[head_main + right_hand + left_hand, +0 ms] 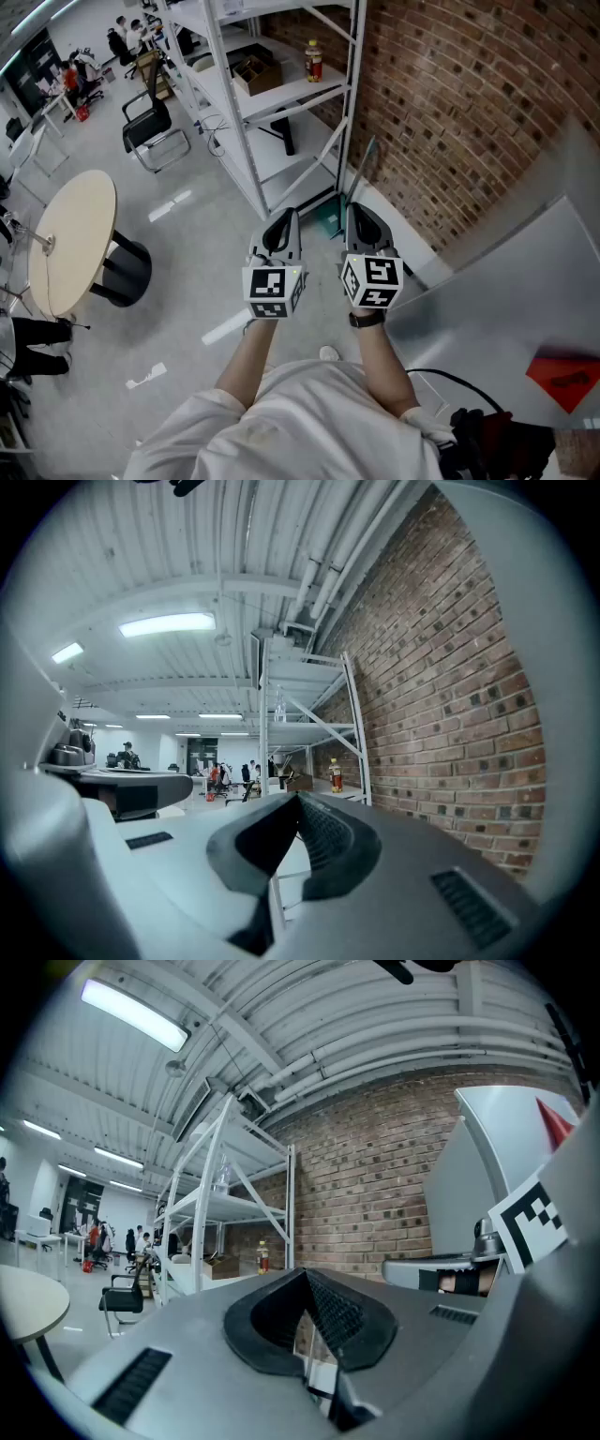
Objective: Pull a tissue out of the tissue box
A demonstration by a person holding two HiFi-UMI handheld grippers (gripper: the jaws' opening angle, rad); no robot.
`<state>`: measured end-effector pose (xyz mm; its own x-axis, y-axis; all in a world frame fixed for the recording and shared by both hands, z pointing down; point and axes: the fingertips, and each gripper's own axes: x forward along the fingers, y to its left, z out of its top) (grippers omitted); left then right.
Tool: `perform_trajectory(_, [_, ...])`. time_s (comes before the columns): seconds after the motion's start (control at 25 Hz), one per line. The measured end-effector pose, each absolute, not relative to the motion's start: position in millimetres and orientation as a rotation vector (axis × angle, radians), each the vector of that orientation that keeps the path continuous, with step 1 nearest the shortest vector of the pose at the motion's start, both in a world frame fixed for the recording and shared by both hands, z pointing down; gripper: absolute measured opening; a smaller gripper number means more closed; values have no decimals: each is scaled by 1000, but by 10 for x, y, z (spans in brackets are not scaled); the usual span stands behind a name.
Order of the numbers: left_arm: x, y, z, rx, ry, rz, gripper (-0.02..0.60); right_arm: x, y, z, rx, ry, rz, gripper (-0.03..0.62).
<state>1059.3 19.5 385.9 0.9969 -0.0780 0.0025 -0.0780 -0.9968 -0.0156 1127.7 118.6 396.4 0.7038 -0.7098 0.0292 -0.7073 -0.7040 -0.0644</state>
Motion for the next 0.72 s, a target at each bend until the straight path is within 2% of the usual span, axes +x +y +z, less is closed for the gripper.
perform_trajectory(0.32, [10378, -283, 3969, -3129, 247, -32, -9, 11148, 735, 4043, -2818, 1285, -106, 2])
perform_trajectory(0.72, [9506, -1021, 4046, -3114, 545, -66, -9, 10397, -167, 4139, -2690, 1577, -164, 2])
